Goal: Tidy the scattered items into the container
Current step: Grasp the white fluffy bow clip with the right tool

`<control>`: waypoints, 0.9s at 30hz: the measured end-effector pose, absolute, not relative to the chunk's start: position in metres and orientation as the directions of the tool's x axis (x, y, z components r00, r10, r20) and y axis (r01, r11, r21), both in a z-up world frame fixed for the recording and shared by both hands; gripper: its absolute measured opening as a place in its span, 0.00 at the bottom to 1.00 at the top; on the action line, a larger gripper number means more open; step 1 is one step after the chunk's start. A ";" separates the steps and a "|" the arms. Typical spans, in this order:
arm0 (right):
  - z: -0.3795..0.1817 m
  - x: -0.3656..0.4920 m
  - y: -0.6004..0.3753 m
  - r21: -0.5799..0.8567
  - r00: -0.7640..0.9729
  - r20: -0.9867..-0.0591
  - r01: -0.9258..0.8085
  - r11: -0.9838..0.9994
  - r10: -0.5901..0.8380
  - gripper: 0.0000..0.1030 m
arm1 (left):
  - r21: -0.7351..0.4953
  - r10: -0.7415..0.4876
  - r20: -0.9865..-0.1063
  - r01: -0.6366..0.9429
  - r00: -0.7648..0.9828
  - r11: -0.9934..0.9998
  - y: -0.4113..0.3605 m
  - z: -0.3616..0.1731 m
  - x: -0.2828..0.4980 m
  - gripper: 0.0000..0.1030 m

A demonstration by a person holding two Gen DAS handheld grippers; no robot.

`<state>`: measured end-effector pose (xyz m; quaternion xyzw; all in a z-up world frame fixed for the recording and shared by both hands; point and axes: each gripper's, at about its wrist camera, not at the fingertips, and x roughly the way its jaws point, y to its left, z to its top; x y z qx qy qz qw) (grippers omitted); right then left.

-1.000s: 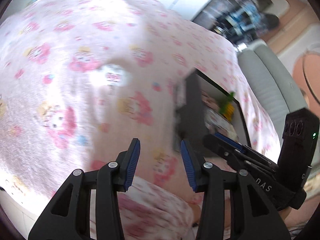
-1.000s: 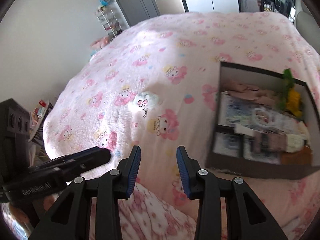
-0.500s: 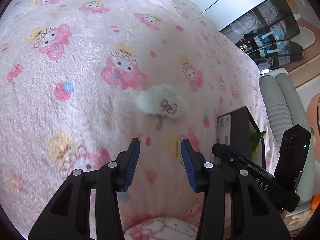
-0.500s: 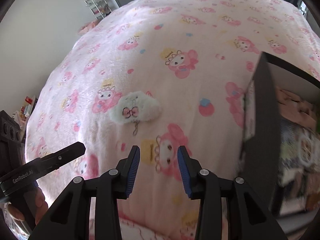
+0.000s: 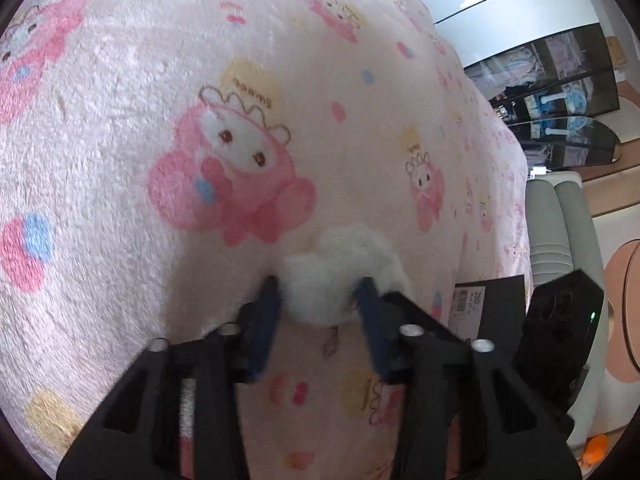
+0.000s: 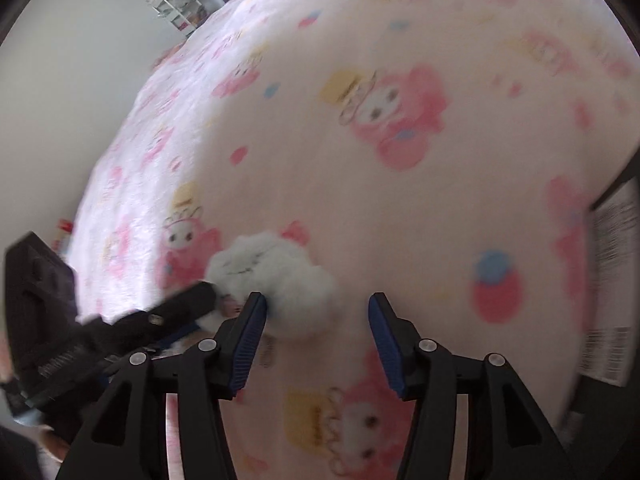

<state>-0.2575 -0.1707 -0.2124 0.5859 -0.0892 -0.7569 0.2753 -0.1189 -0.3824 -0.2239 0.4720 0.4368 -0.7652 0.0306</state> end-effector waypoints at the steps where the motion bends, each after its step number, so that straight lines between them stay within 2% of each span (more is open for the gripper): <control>1: -0.212 -0.257 -0.170 0.479 -0.157 -0.828 0.301 -0.825 -0.538 0.31 | -0.635 0.362 -0.751 0.452 -0.552 -0.627 -0.378 -0.221 -0.117 0.32; 6: -0.180 -0.236 -0.164 0.459 -0.204 -0.812 0.356 -0.814 -0.547 0.24 | -0.619 0.334 -0.745 0.413 -0.577 -0.668 -0.361 -0.190 -0.092 0.28; 15: -0.120 -0.154 -0.114 0.450 -0.237 -0.789 0.404 -0.796 -0.566 0.24 | -0.610 0.335 -0.725 0.337 -0.601 -0.717 -0.304 -0.126 -0.028 0.28; 20: -0.092 -0.101 -0.053 0.447 -0.281 -0.770 0.402 -0.799 -0.572 0.24 | -0.610 0.380 -0.714 0.256 -0.588 -0.750 -0.238 -0.094 0.002 0.28; 24: -0.082 -0.062 0.009 0.408 -0.321 -0.782 0.385 -0.828 -0.535 0.24 | -0.619 0.451 -0.710 0.173 -0.541 -0.766 -0.173 -0.090 0.012 0.28; 27: -0.085 -0.037 0.059 0.369 -0.354 -0.799 0.349 -0.862 -0.486 0.25 | -0.563 0.465 -0.753 0.089 -0.466 -0.822 -0.114 -0.098 0.005 0.29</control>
